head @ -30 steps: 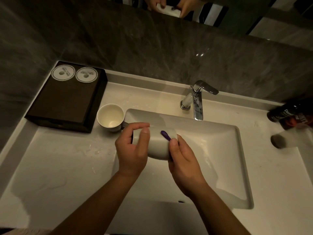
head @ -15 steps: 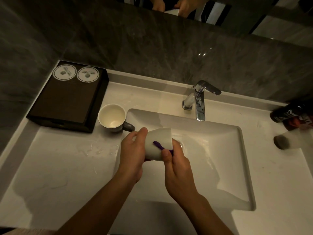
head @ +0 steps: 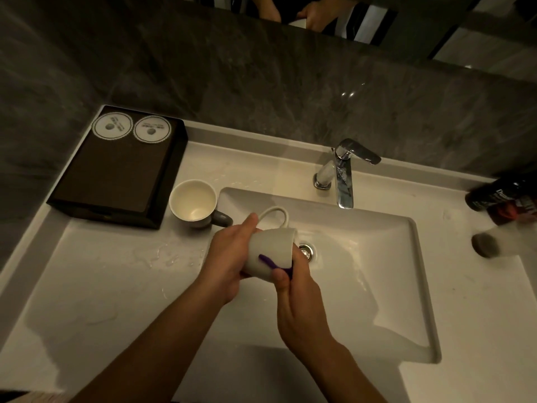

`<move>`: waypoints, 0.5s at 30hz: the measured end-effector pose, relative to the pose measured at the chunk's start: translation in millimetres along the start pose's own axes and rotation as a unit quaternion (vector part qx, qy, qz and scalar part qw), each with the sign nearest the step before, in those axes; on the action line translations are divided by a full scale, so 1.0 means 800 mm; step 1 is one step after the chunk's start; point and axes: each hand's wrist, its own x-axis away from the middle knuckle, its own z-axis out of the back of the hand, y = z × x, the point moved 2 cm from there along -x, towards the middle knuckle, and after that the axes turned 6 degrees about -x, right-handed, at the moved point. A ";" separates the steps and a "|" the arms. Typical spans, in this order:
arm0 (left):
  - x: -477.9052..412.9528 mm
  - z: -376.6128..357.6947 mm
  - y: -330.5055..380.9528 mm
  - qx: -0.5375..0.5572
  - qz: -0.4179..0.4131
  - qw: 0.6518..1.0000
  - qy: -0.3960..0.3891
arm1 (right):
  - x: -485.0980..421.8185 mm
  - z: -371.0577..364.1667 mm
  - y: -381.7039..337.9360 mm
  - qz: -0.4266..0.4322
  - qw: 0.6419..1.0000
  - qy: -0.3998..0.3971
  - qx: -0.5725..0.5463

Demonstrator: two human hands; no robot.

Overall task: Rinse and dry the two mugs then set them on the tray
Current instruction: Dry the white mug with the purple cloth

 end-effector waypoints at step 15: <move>0.012 -0.011 -0.004 0.172 0.010 0.983 -0.056 | -0.005 0.026 0.000 0.028 0.999 0.028 0.006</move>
